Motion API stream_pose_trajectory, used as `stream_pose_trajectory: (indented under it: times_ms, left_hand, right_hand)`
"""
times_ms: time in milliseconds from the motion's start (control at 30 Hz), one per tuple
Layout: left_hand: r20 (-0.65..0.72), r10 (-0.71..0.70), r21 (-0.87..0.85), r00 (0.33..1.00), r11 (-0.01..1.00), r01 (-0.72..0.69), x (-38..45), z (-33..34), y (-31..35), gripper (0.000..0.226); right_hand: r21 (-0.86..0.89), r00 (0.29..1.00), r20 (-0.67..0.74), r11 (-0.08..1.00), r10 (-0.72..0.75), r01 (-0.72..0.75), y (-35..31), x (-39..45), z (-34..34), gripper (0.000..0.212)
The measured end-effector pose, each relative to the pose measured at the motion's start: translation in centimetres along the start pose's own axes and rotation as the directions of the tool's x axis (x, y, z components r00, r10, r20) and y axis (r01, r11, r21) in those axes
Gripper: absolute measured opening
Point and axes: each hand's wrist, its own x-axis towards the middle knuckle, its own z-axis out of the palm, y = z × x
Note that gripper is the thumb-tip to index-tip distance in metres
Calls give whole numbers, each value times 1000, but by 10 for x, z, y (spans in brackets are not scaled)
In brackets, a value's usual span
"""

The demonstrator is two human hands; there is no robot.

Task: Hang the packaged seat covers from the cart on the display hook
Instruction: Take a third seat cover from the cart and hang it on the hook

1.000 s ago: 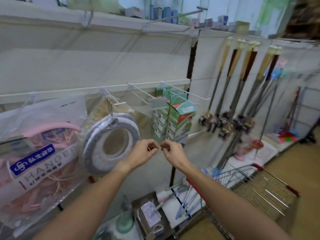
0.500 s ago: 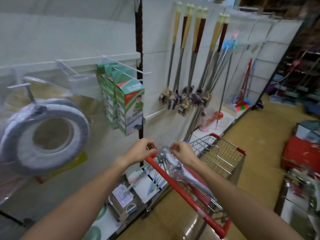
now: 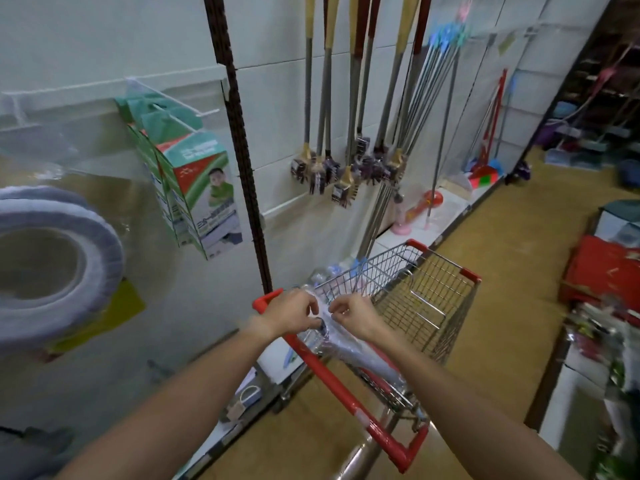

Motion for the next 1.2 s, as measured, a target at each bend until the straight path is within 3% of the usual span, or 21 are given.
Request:
stream_pose_trajectory:
  times_ms: [100,267,467,600,700,1033,1200]
  left_hand:
    - [7,6,122,1000,993,-7,6,4,7,22]
    - [60,-67,134,996,989,58,11,2,9,14]
    - [172,-84,56,981,996,76,17,7,2,18]
    - [122,-96,-19,988,995,99,18,6,8,18]
    - [76,-135,-172,988,974,146,23,3,8,16]
    - [116,-300,-570,947,761,311,29,-9,19,14]
    - [198,-389,-745,900,537,396,30,-6,25,10]
  right_hand:
    - [12,999,8,999,-50,50,1,6,3,18]
    - [33,997,44,997,-70,69,3,13,7,22]
    - [49,994,73,996,-79,75,7,16,10,25]
    - [56,992,90,995,-88,83,9,17,13,25]
    - [81,991,93,993,-98,90,10,19,15,20]
    - [129,996,26,988,-91,86,15,18,13,13]
    - [152,997,-57,986,-59,67,15,13,13,17]
